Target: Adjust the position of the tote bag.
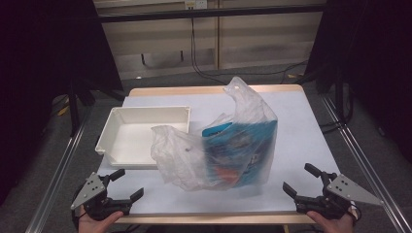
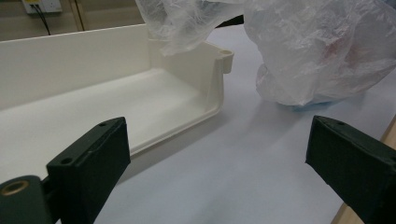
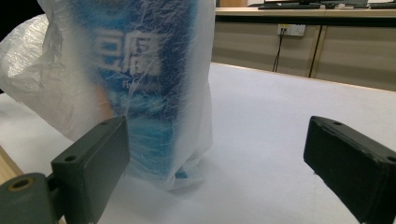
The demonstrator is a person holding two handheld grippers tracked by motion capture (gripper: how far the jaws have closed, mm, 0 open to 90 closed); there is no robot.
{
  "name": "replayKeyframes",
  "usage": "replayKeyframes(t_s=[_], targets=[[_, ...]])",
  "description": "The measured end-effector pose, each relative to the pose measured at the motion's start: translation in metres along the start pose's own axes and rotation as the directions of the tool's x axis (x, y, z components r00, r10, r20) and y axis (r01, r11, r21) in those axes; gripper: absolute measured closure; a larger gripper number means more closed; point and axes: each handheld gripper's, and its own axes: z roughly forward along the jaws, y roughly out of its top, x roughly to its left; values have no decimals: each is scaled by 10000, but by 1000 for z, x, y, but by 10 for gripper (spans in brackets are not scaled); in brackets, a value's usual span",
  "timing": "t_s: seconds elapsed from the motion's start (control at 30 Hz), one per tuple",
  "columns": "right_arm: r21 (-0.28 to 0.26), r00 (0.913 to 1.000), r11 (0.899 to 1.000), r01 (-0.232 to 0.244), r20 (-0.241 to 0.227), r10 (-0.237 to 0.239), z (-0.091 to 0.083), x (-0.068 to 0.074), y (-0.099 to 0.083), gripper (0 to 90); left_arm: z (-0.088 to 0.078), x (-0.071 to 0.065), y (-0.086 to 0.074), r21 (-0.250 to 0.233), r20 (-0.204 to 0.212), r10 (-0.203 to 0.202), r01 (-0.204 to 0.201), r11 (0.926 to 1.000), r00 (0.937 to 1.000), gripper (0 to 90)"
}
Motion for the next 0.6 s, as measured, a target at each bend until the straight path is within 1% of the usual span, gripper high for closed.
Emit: replayKeyframes(t_s=[0.03, 0.07, 0.1, 0.13, 0.17, 0.2, 0.23, 0.27, 0.3, 0.33, 0.37, 0.4, 0.43, 0.47, 0.5, 0.53, 0.6], targets=[[-10, 10000, 10000, -7, -27, 7, 0, 0, 0, 75, 0, 0, 0, -33, 76, -93, 93, 10000, 9999, 61], [-2, 10000, 10000, -17, -46, 17, 0, 0, 0, 79, -1, 1, 0, 15, -2, -65, 65, 10000, 10000, 61], [11, 10000, 10000, -9, -64, 9, 0, 0, 1, 85, -1, 1, 0, -20, 101, -137, 137, 9999, 9999, 62], [50, 9999, 10000, 11, -106, -10, 0, 0, 1, 93, -1, 1, 0, 64, 4, -142, 142, 9999, 9999, 63], [91, 9999, 10000, -13, -111, 14, 0, 0, 1, 99, 0, 0, 0, 71, 39, -209, 209, 9998, 9998, 66], [125, 9999, 9999, -16, -140, 18, 0, 1, 2, 118, -1, -1, 1, 138, 15, -79, 79, 9999, 10000, 66], [131, 9998, 9999, 3, -199, 0, 0, 1, 2, 131, -1, -1, 1, 73, 148, -97, 96, 9999, 9998, 68], [109, 9998, 9999, 3, -193, -1, -1, 1, 2, 135, -1, -2, 2, 87, 83, -40, 39, 10000, 10000, 71], [134, 9997, 9999, -26, -242, 29, -1, 1, 3, 152, -1, -2, 2, 111, -23, -42, 42, 9999, 10000, 71], [163, 9996, 9999, -19, -275, 23, -1, 1, 4, 170, -1, -1, 1, 62, 133, -60, 59, 10000, 9999, 71], [159, 9996, 9999, -57, -260, 61, -1, 1, 4, 180, -1, -1, 1, 88, 92, -95, 95, 9999, 9999, 71], [188, 9993, 9998, -104, -364, 111, 0, 2, 5, 200, -1, -1, 1, 101, 53, -178, 177, 9998, 9998, 71], [220, 9987, 9997, -75, -505, 86, 0, 1, 6, 228, -1, 0, 1, 98, 48, -122, 121, 9999, 9999, 71], [222, 9981, 9997, -40, -615, 54, 0, 2, 6, 264, -1, 0, 1, 60, 52, -183, 183, 9998, 9998, 71], [227, 9973, 9997, 1, -732, 16, 0, 1, 7, 280, -1, 0, 1, 98, -47, -124, 125, 9999, 9999, 71], [253, 9968, 9996, -146, -788, 165, 0, 3, 8, 283, -1, 1, 1, 101, -42, -110, 111, 9999, 9999, 72], [312, 9953, 9993, -214, -941, 243, 0, 3, 10, 325, -1, 1, 1, 155, -108, -108, 110, 9998, 9999, 76]])
